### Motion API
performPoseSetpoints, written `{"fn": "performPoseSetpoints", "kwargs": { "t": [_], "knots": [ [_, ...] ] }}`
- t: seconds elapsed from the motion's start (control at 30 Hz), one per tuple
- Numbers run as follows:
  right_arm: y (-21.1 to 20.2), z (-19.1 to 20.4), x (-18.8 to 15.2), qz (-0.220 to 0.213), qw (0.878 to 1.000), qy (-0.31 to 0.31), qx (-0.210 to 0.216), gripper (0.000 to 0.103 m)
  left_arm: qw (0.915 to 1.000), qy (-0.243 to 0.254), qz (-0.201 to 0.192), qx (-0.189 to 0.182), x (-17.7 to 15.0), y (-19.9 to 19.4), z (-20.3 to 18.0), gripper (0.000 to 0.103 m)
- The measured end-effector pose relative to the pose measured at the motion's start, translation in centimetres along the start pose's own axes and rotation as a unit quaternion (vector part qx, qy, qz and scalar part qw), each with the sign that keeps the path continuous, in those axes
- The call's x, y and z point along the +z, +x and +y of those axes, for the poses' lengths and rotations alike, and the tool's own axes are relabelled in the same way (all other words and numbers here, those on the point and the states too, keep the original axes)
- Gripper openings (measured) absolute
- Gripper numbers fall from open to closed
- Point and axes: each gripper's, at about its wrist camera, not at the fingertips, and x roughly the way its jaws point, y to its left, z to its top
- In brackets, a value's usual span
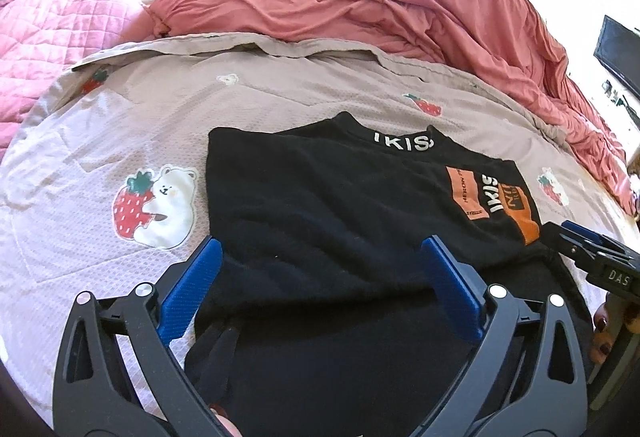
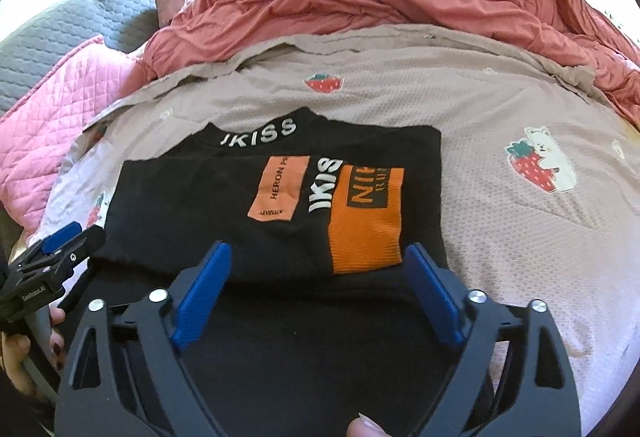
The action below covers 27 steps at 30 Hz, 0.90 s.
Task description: Fold small clothes
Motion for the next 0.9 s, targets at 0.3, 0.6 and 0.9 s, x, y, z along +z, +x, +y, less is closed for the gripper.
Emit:
{"fn": "performPoseSetpoints", "kwargs": {
  "t": [0.3, 0.6, 0.9],
  "knots": [
    [-2.1, -1.2, -0.2, -0.014, 1.0, 0.014, 0.002, 0.092, 0.9994, 0.014, -0.023, 0.022, -1.3, -2.3, 0.1, 0.093],
    [-3.6, -1.8, -1.1, -0.014, 1.0, 0.015, 0.005, 0.092, 0.9982, 0.038, -0.027, 0.037, -3.2, -3.7, -0.5, 0.093],
    [-4.7, -2.0, -2.4, -0.006, 1.0, 0.006, 0.01, 0.092, 0.9978, 0.044, -0.017, 0.046, -4.8, -4.5, -0.6, 0.093]
  ]
}}
